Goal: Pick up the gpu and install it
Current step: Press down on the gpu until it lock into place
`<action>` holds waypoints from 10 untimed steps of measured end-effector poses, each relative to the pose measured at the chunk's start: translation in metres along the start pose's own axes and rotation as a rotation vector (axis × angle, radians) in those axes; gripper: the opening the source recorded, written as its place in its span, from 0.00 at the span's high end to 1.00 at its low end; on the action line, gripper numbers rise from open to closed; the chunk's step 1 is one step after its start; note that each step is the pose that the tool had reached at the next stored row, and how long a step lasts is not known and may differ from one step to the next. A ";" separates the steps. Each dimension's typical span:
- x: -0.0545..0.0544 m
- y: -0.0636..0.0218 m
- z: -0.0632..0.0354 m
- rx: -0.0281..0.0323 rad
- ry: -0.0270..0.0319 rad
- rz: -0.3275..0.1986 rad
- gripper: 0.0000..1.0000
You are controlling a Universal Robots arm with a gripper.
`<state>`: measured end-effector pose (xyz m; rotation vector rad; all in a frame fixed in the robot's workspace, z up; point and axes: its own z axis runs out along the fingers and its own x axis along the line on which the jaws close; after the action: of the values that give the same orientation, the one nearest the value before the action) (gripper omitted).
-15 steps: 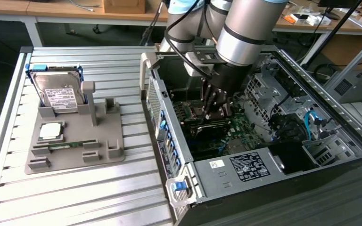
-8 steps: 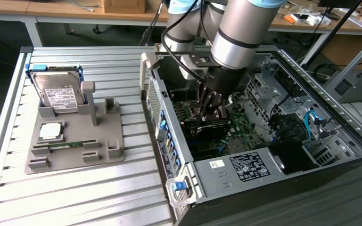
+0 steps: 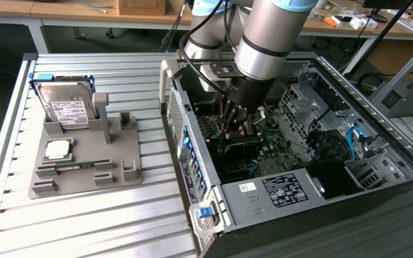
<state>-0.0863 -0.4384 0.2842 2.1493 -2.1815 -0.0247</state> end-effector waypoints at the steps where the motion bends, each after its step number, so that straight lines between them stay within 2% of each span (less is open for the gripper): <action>1: 0.000 0.0002 0.0006 0.0001 0.0000 0.000 0.89; 10: 0.000 0.0046 0.0060 0.0000 0.0001 0.000 0.89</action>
<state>-0.0913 -0.4384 0.2785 2.1493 -2.1815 -0.0245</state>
